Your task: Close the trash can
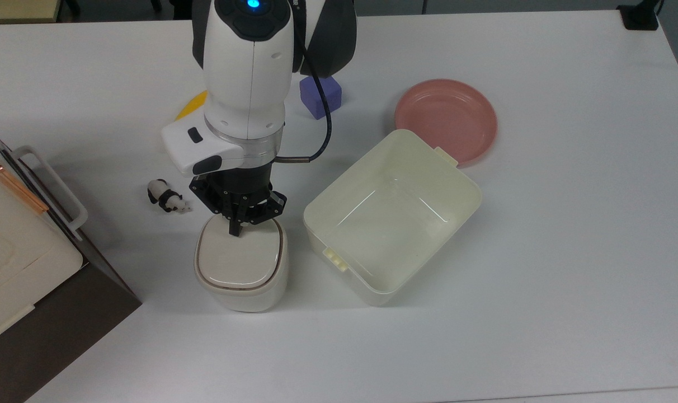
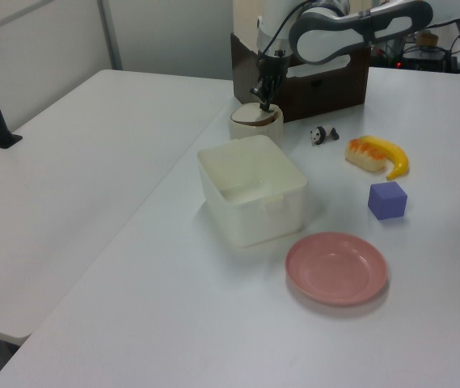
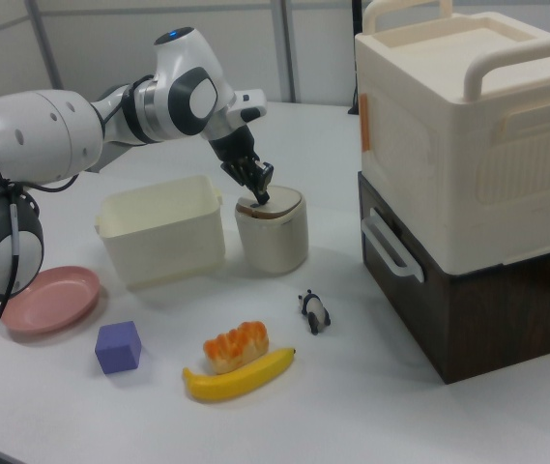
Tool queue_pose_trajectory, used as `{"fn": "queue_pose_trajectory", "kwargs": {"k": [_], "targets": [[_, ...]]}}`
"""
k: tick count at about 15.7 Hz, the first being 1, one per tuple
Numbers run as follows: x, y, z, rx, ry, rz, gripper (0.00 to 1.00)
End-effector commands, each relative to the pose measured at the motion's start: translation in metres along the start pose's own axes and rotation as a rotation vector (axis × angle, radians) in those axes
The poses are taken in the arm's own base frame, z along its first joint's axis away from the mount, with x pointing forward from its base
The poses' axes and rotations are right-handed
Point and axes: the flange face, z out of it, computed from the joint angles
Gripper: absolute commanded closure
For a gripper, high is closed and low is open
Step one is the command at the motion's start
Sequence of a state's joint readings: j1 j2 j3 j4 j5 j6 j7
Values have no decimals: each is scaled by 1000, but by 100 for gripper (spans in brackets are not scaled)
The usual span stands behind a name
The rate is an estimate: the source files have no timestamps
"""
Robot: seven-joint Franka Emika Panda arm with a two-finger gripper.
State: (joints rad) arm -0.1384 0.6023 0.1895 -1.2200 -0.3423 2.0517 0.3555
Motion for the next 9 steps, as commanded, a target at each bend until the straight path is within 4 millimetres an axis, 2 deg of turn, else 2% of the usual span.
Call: {"fn": "queue_pose_trajectory", "kwargs": {"k": [1,9], "targets": [[-10,3,5,-9,-47,-32,100],[-18,6,32,-49,-81,-53,100]]}}
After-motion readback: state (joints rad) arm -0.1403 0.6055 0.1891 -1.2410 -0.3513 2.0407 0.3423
